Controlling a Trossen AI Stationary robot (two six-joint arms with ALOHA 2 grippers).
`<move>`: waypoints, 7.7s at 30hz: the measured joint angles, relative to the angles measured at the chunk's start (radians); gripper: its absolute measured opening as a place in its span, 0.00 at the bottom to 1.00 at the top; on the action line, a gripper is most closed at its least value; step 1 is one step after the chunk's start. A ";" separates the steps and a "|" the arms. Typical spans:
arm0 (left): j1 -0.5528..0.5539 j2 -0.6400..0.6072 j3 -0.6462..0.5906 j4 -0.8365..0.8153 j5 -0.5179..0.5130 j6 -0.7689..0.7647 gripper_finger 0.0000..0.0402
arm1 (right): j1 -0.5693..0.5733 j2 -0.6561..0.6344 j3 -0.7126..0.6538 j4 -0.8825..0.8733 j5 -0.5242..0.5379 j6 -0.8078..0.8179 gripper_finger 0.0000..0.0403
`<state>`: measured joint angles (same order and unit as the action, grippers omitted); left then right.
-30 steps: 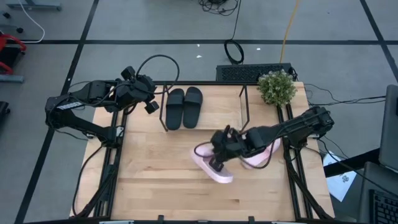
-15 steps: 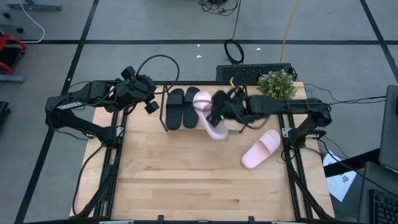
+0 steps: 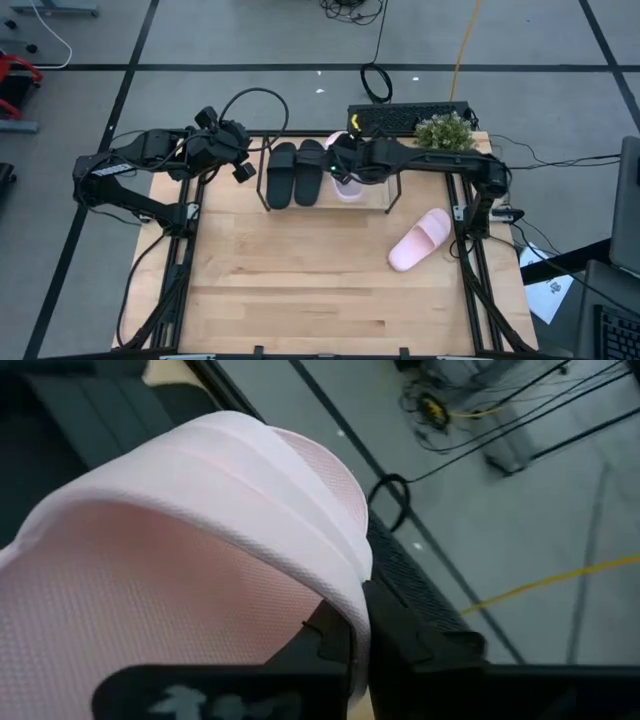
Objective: Pick and place slides into the shelf
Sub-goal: Put the left pink slipper on the shelf, then put the pink slipper on the shelf
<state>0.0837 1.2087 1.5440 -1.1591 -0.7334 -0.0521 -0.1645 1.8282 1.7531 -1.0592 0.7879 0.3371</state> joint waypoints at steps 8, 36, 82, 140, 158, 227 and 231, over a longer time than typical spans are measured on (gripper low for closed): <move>0.000 0.000 0.000 0.000 0.000 0.000 0.40 | -0.001 0.091 0.000 0.024 0.134 -0.078 0.00; 0.000 0.000 0.000 0.000 0.000 0.005 0.40 | -0.045 0.168 -0.119 0.159 0.229 -0.054 0.01; 0.000 0.000 0.000 0.001 0.000 0.024 0.40 | -0.037 0.168 -0.209 0.338 0.041 0.022 0.01; 0.000 0.000 0.000 0.001 0.000 0.044 0.40 | -0.041 0.160 -0.208 0.353 -0.217 0.018 0.54; 0.000 0.000 0.000 0.002 -0.001 0.044 0.40 | -0.040 0.093 -0.210 0.345 -0.282 0.007 0.58; 0.000 0.000 0.000 0.004 -0.009 0.013 0.40 | 0.573 -0.333 -0.478 -0.462 -0.764 0.874 0.58; 0.000 0.000 0.000 0.004 -0.009 0.016 0.40 | 0.572 -0.333 -0.561 -0.419 -0.766 0.891 0.58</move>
<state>0.0834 1.2084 1.5440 -1.1553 -0.7422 -0.0357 0.4072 1.4956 1.1922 -1.4785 0.0223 1.2284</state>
